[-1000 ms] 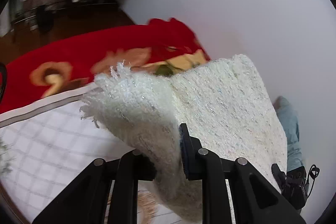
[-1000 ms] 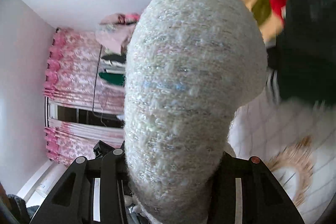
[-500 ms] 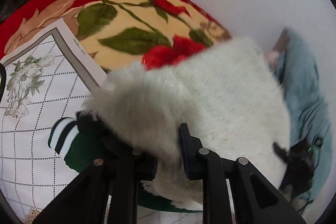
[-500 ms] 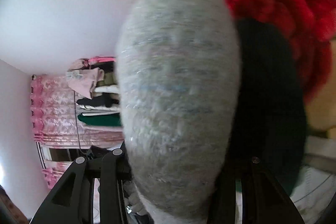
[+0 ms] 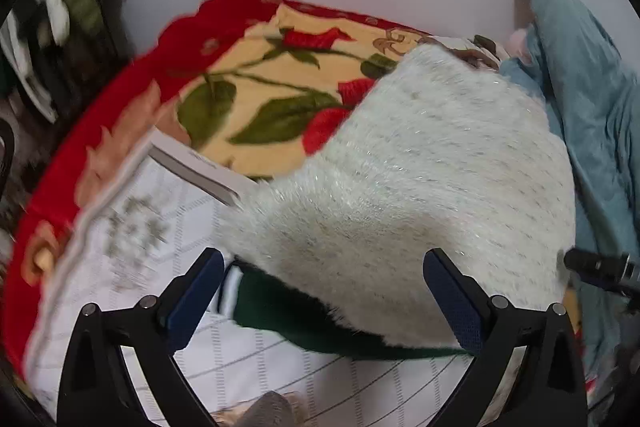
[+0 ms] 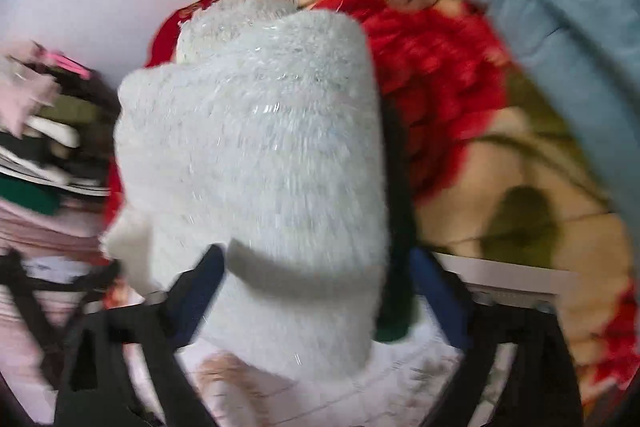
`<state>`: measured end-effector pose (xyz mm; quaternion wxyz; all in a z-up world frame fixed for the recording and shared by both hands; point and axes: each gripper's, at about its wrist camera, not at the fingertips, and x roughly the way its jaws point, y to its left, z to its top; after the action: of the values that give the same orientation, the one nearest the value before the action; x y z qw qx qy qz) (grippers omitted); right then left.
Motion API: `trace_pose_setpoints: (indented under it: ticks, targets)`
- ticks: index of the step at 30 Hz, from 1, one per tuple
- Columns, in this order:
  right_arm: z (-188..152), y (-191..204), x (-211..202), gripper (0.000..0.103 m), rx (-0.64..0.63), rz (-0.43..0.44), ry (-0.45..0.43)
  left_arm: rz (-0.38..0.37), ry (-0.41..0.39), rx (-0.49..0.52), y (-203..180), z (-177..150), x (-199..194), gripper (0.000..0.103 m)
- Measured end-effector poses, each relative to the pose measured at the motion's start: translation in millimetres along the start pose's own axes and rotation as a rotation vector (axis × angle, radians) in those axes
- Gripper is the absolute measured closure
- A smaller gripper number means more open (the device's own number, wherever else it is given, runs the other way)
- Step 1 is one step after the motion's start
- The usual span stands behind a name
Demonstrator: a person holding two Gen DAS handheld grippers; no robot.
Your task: Fold large clothes
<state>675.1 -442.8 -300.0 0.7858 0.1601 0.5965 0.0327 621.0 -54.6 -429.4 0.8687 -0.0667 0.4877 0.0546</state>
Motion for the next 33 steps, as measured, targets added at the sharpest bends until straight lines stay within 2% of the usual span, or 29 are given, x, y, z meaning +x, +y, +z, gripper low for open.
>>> trace_pose_setpoints:
  ticks: [4, 5, 8, 10, 16, 21, 25, 33]
  targets:
    - [-47.6, 33.4, -41.7, 0.0, -0.028, -0.208, -0.087, 0.038, -0.034, 0.076, -1.9, 1.0, -42.4, 0.001]
    - [-67.6, 34.1, -45.4, 0.0, -0.027, -0.242, -0.107, 0.049, -0.04, 0.096, -2.0, 0.3, -55.2, 0.001]
    - [-105.7, 57.6, -91.8, 0.0, -0.004, -0.313, -0.169, 0.066, -0.056, 0.146, 2.4, -2.4, -95.7, 0.0]
    - [-130.8, 65.3, -109.3, 0.0, 0.003, -0.338, -0.197, 0.068, -0.065, 0.177, 8.8, -5.0, -122.7, 0.0]
    - [-210.9, 133.1, -215.6, 0.0, 0.019, -0.408, -0.298, 0.009, -0.097, 0.235, 32.4, -24.1, -222.2, 0.001]
    - [-269.5, 183.5, -297.9, 0.0, 0.036, -0.423, -0.345, -0.044, -0.141, 0.244, 57.3, -42.2, -305.1, 0.001]
    - [-316.5, 216.9, -367.8, 0.0, 0.046, -0.436, -0.421, -0.066, -0.187, 0.243, 75.8, -54.9, -367.6, 0.001]
    - [-390.6, 267.1, -472.1, 0.0, 0.018, -0.454, -0.517, -0.086, -0.218, 0.223, 93.4, -70.0, -448.4, 0.001]
